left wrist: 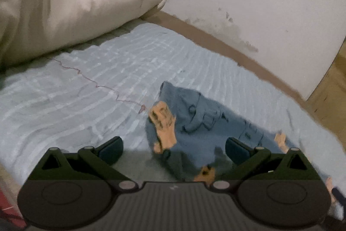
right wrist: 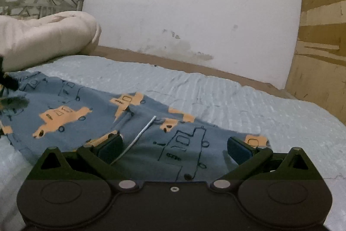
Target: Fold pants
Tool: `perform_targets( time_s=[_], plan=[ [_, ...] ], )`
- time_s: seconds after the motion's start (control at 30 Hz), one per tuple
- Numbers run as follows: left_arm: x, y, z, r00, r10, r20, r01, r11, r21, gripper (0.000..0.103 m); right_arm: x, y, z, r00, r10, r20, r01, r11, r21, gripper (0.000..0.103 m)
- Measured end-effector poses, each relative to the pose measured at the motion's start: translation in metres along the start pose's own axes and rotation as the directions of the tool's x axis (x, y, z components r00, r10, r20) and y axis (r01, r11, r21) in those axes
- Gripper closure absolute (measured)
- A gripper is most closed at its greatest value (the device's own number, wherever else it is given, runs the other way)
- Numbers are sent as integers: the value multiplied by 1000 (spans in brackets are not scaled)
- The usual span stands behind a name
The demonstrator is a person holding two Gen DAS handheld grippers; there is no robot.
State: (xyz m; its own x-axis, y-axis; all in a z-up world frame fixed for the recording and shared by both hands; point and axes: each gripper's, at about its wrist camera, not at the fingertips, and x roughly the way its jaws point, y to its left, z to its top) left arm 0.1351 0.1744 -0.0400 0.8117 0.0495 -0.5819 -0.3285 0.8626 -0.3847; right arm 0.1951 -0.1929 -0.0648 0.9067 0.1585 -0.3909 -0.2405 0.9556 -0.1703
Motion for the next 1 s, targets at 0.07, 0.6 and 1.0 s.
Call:
perform_targets(
  time_s=[0.07,0.6,1.0],
  plan=[
    [4,3,1,999,-31,15,31,1000,-3,1,-1,4,-1,1000,-8,11,8,1000,-8,1],
    [1,14,-2,998,-46,35,49,996,-79,32,-2,12,-5,998,-42,45,45,998,-48,1],
    [-3,17,4,999,-28,39,33,990,-138,84,-2,12,-5,998,-43,46,45,998,-49,1]
  ],
)
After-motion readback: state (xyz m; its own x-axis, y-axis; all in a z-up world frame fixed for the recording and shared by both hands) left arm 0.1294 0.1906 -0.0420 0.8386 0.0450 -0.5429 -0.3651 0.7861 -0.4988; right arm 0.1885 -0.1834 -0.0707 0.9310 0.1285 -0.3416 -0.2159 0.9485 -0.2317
